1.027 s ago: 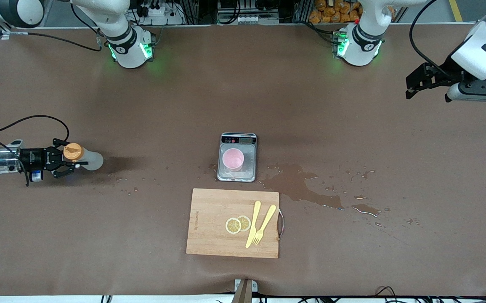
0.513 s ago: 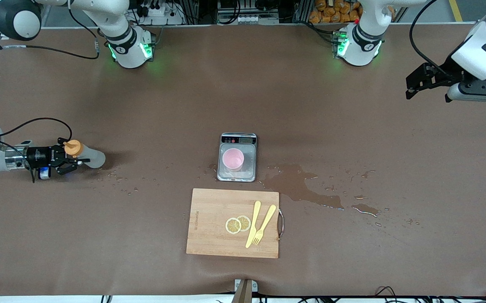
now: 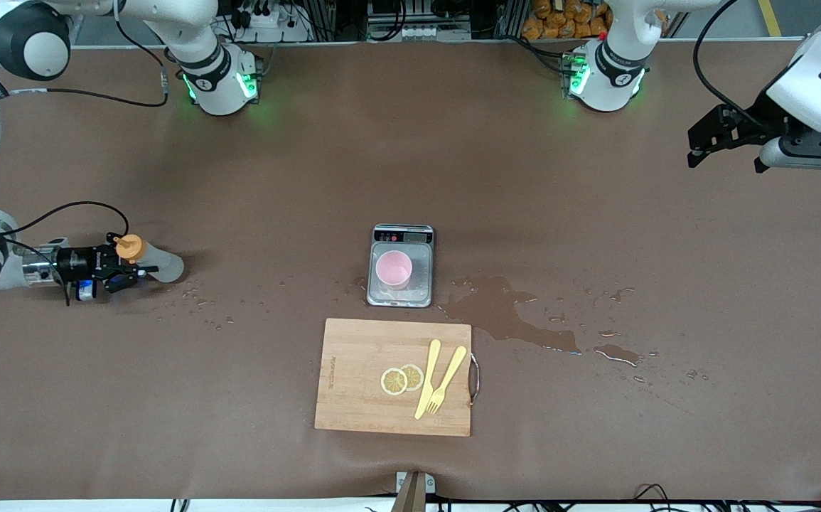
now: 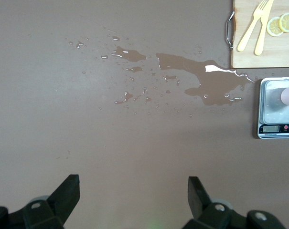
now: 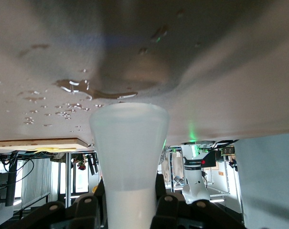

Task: Add sauce to pink cup with both arms
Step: 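Lower the bottle upright onto the table with the right gripper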

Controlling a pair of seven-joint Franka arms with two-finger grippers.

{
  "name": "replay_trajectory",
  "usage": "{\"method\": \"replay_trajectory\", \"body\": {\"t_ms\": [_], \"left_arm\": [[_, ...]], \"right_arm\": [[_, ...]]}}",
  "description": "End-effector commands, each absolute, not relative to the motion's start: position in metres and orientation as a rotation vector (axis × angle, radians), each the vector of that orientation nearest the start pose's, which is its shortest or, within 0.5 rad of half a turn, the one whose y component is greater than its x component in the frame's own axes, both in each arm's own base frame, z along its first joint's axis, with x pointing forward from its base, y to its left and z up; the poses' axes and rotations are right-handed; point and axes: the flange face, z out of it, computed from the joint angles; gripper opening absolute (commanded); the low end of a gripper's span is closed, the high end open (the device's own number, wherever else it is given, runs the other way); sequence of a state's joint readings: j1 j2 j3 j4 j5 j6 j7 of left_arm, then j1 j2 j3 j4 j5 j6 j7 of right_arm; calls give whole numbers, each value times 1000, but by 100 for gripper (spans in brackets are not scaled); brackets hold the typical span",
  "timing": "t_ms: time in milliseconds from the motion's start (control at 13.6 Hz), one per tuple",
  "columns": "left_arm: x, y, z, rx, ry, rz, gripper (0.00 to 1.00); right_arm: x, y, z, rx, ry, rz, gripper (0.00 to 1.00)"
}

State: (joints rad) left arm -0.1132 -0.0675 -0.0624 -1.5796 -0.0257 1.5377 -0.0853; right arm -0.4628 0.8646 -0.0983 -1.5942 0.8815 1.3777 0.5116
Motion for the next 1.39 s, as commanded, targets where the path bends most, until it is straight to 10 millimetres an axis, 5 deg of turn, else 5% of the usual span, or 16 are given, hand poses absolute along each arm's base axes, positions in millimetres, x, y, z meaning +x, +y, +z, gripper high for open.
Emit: {"method": "replay_trajectory", "body": {"t_ms": [0,73,220,513,953,1100,1320], "left_arm": [[519,-97,659,-3169,119,-50,100],[520,-95,659,-3169,114,-50,100],[520,-93,659,-3171,107,-49,100],[520,-93,659,-3172,105,-49,100],[520,-91,660,-3172,100,-52,100],[520,-91,660,-3172,100,-52,100],[519,-93,661,-3172,107,-57,100]], "right_arm": [[544,-229,122,-1523,1340,1144,23],[545,-230,122,-1530,1347,1135,28],[548,-229,120,-1546,1375,1123,59],[551,-231,124,-1553,1371,1116,100],[576,-250,164,-1571,1373,1111,100],[576,-273,185,-1593,1354,1087,100],[587,-283,226,-1681,1294,1083,100]]}}
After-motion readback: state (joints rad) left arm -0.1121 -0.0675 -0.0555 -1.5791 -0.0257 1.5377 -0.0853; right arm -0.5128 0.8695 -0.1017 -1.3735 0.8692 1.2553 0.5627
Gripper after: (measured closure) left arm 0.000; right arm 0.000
